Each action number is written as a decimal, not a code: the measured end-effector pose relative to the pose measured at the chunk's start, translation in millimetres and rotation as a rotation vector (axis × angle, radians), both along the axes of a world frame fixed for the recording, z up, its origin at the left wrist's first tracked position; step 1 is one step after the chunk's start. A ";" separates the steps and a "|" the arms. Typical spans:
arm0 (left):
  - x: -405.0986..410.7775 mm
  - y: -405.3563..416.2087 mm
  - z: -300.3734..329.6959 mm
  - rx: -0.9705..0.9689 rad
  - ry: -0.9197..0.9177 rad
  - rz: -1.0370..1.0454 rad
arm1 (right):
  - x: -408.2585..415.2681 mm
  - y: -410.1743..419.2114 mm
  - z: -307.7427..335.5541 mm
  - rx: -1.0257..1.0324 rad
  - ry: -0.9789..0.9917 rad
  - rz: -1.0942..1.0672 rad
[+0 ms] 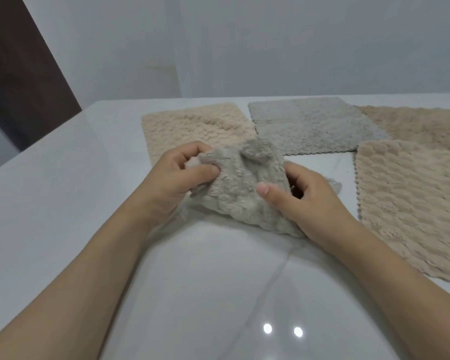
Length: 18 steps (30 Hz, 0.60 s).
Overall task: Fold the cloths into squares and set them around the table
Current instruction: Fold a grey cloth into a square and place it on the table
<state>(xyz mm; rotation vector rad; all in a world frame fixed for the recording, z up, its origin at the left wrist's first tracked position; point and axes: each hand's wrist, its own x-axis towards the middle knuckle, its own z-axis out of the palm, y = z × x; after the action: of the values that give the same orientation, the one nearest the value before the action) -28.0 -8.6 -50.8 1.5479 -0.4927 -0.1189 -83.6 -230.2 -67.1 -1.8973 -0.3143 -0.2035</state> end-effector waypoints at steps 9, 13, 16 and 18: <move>-13.6 -6.7 2.6 0.153 0.331 -0.293 | 7.8 -10.9 5.6 0.280 0.052 -0.185; -14.1 -8.8 0.0 0.117 0.354 -0.336 | 7.1 -9.5 -2.4 0.069 0.207 -0.080; -13.2 -9.0 -2.3 0.145 0.358 -0.319 | 8.3 -7.7 -2.4 -0.066 0.204 -0.084; -13.5 -10.7 -1.7 0.200 0.342 -0.268 | 9.7 -8.1 -0.3 -0.030 0.202 -0.082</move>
<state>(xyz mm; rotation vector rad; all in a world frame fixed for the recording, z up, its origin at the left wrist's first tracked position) -41.4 -19.3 -52.5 1.6068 -0.4212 -0.6449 -73.9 -238.2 -67.4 -1.9439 -0.1029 -0.0610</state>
